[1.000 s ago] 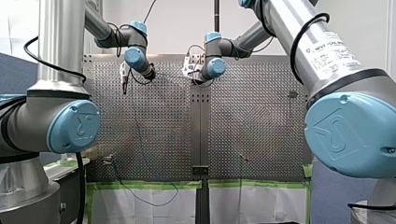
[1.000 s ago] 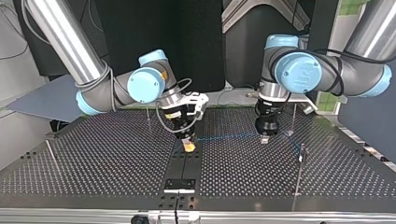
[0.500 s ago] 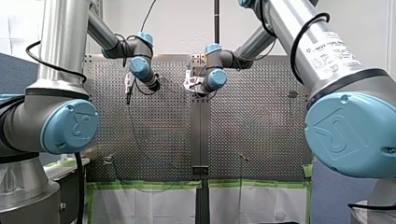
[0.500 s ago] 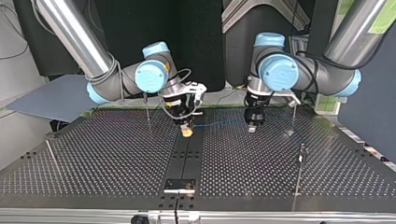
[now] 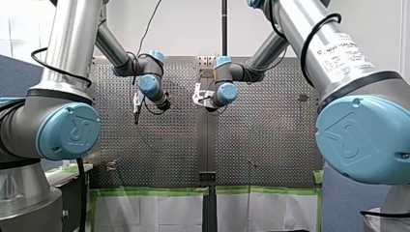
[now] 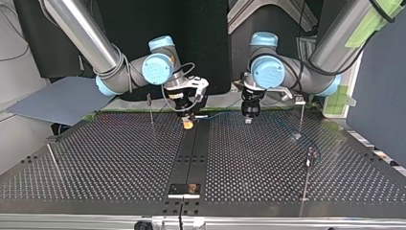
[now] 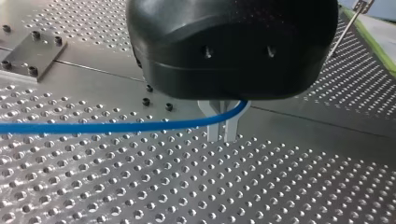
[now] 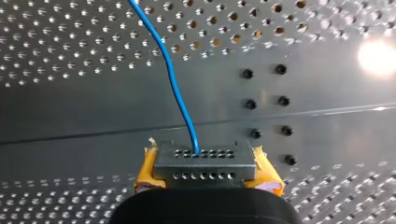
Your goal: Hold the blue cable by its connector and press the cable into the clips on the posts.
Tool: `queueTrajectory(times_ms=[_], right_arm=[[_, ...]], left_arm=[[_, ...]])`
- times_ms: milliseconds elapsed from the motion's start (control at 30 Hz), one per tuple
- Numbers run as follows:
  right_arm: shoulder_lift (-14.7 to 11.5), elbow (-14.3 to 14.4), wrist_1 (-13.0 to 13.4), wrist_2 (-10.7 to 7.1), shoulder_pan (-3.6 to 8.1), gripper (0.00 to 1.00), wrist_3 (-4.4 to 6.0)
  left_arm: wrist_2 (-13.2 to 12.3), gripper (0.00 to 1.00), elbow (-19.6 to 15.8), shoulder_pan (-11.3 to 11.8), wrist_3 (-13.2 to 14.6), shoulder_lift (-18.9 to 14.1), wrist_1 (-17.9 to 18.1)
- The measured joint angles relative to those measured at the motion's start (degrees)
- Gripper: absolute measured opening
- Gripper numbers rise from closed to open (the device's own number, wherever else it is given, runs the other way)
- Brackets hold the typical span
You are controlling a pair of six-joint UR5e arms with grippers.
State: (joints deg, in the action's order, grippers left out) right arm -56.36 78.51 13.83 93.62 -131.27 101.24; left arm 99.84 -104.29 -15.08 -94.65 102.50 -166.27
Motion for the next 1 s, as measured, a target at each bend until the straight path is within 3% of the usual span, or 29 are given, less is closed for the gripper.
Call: queueTrajectory(times_ms=[300,500,700,1000], right_arm=[[0.0,4.5,4.5,2.36,0.25,0.00,-0.19],[0.1,7.2,7.2,3.44,0.82,0.00,-0.81],[0.2,10.0,10.0,3.73,2.05,0.00,-0.88],[1.6,14.2,14.2,3.64,3.15,0.00,-2.01]], left_arm=[[0.3,0.00,-1.6,-1.1,-1.0,0.4,3.0],[0.8,0.00,-2.8,-2.6,-0.8,2.7,4.8],[1.8,0.00,-4.6,-4.3,-1.9,5.7,7.3],[2.7,0.00,-4.9,-7.0,-2.0,9.9,11.7]])
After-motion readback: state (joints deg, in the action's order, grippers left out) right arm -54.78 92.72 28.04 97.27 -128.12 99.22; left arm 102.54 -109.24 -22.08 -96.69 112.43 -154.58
